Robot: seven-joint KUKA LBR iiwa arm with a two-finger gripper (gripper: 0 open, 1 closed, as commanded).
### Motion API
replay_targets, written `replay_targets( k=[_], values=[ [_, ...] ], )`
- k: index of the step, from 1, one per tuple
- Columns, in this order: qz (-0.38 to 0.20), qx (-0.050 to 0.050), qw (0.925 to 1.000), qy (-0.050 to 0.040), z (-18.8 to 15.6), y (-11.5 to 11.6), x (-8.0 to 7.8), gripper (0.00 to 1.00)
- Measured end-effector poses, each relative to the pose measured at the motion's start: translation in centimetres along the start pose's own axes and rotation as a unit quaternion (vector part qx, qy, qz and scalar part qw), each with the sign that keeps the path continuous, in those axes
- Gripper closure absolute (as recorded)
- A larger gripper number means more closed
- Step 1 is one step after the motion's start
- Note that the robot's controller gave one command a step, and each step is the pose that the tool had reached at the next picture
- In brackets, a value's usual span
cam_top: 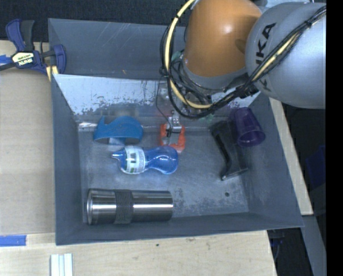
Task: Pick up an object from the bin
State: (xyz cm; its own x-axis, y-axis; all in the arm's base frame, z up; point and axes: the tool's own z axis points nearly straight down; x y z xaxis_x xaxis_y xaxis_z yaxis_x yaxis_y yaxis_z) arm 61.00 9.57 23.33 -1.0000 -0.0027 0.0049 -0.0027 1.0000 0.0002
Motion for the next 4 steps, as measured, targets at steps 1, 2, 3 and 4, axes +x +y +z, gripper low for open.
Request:
replay_targets(
  k=[1, 2, 3, 4],
  values=[
    [0.001, 0.000, 1.0000, -0.0045, -0.6, -0.1, -0.1, 0.00],
    [-0.031, 0.000, 0.9995, -0.0033, 7.8, 2.5, 3.3, 0.00],
    [-0.036, 0.000, 0.9994, -0.0001, 12.1, 2.9, 4.3, 0.00],
    [-0.036, 0.000, 0.9994, -0.0012, 12.0, 2.9, 4.2, 0.00]
  ],
)
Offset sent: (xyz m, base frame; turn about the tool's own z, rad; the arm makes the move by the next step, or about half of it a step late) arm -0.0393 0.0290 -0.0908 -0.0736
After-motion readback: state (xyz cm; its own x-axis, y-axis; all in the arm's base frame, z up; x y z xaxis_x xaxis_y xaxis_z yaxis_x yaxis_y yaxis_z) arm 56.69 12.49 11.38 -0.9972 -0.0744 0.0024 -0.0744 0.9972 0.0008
